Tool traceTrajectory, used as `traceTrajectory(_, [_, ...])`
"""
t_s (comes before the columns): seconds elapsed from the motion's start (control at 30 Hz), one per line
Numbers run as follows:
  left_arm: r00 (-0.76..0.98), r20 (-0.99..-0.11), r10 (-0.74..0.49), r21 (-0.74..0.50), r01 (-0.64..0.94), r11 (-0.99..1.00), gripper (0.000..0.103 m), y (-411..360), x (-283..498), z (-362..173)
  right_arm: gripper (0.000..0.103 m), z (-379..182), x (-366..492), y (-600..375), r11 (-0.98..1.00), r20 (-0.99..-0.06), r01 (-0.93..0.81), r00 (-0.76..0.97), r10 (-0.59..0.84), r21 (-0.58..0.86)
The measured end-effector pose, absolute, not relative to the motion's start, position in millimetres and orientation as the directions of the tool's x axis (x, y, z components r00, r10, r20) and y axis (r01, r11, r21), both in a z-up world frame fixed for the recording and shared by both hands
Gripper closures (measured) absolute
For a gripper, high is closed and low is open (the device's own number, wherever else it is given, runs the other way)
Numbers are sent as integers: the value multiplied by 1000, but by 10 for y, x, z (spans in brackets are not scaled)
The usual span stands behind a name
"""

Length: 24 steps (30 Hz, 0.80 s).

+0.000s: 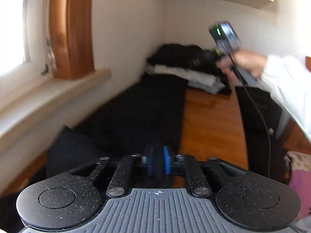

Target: Fold clothes

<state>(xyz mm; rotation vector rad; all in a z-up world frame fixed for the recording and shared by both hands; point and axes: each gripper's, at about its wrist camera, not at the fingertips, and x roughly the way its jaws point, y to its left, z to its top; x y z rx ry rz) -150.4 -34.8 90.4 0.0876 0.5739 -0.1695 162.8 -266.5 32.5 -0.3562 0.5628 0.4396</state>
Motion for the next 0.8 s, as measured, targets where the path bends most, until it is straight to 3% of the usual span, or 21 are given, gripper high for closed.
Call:
traceTrajectory(0.1, [836, -547, -50, 81, 112, 990, 72, -125, -1381, 902, 60, 98, 1591, -2582, 813, -613, -555, 707, 352, -174])
traceTrajectory(0.3, [775, -629, 50, 104, 21, 994, 72, 263, -1320, 478, 60, -484, 1662, -2415, 777, -618, -627, 636, 462, -64])
traceTrajectory(0.53, [746, -660, 83, 89, -32, 995, 72, 595, -1450, 209, 59, -573, 1590, -2541, 788, -628, -616, 612, 480, 2])
traceTrajectory(0.8, [791, -610, 36, 8, -40, 999, 72, 770, -1813, 102, 53, -547, 1432, -2820, 789, -686, -615, 579, 440, -13])
